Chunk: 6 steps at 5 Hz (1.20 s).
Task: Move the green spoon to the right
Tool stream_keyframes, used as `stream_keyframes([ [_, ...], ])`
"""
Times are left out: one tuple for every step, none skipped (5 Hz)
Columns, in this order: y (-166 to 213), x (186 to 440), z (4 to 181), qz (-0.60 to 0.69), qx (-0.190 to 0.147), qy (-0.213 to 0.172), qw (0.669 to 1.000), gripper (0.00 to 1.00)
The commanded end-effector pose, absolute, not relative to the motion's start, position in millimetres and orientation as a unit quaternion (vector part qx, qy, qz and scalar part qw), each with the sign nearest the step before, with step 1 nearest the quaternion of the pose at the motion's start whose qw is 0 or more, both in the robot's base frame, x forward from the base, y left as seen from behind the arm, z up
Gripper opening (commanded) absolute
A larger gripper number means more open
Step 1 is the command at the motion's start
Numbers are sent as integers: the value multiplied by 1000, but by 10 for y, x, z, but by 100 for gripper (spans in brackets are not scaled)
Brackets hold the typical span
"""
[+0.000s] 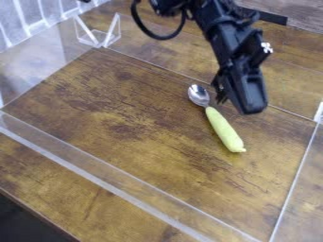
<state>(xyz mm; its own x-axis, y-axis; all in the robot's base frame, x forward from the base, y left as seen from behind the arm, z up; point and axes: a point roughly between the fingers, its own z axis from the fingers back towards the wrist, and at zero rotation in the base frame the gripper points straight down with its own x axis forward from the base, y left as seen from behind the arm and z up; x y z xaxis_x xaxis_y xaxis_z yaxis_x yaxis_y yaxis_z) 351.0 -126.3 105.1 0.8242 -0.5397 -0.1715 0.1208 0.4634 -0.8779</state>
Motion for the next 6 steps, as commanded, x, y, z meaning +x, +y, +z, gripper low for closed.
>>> stream_keyframes([
  [-1427,3467,1600,-222,-472,162,838,0],
  [-1489,3456,1611,-214,-472,160,840,0],
  [-1480,3464,1586,-199,-477,153,842,100],
  [-1451,3469,1580,-185,-478,148,846,0],
  [-1421,3540,1568,-162,-480,135,852,0],
  [-1375,3625,1522,-139,-481,121,857,0],
])
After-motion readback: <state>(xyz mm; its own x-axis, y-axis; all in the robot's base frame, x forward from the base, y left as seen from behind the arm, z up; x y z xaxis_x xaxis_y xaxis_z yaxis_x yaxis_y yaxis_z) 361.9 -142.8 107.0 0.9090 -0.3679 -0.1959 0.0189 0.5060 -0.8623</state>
